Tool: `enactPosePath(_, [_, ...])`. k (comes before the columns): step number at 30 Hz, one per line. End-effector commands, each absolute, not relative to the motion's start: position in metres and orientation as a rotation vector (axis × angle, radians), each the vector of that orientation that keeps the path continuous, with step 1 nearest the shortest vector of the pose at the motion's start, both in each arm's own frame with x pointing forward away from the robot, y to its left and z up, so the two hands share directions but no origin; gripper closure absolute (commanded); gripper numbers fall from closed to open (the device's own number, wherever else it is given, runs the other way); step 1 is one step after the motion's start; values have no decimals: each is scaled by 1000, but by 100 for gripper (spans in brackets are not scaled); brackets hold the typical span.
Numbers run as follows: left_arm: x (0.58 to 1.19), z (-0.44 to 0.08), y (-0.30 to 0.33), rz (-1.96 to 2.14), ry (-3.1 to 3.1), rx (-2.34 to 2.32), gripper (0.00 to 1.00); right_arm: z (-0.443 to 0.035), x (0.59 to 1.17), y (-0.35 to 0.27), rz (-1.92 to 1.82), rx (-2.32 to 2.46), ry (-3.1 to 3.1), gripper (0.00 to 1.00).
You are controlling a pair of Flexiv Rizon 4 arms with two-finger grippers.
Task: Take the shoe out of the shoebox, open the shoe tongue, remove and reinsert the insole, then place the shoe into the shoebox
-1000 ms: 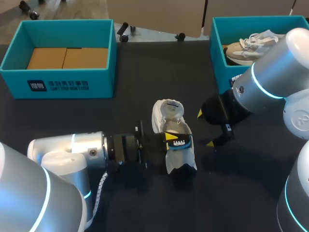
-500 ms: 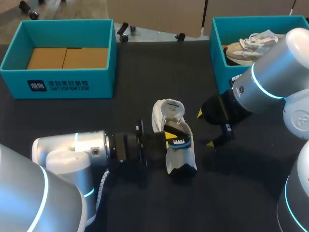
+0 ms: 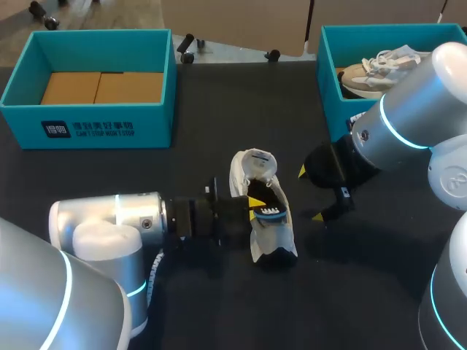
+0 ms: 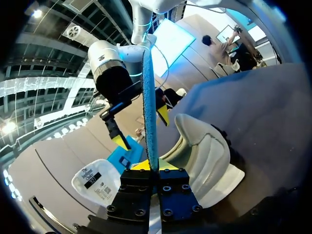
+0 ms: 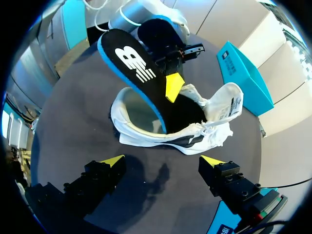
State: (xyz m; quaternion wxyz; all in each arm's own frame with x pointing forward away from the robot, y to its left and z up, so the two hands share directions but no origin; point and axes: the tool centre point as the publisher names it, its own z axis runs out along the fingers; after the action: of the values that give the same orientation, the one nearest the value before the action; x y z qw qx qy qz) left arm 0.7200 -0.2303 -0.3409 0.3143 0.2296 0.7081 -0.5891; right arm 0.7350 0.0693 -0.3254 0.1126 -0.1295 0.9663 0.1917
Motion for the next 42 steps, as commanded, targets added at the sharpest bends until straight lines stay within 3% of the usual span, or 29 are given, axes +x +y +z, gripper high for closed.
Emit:
enactPosePath(1, [716,-335,-234,-1539,1870,606,100,-326,734,70,560,-380,2834,0])
enactPosePath(2, [714,-332,-234,-1543,1862,613,84,-326,734,70,560,-380,2834,0])
enactPosePath(5, [709,-322,-233,-1554,1840,626,73,-326,734,70,560,-380,2834,0])
enactPosePath(13, [698,-311,-233,-1573,1814,646,82,-326,734,70,560,-380,2834,0])
enactPosePath(18, [694,-317,-235,-1572,1841,643,100,-326,734,70,560,-380,2834,0])
enactPosePath(41, [714,-336,-237,-1405,1859,725,100,-326,734,70,560,-380,2834,0])
enactPosePath(42, [711,-333,-237,-1417,1853,724,94,-326,734,70,560,-380,2834,0])
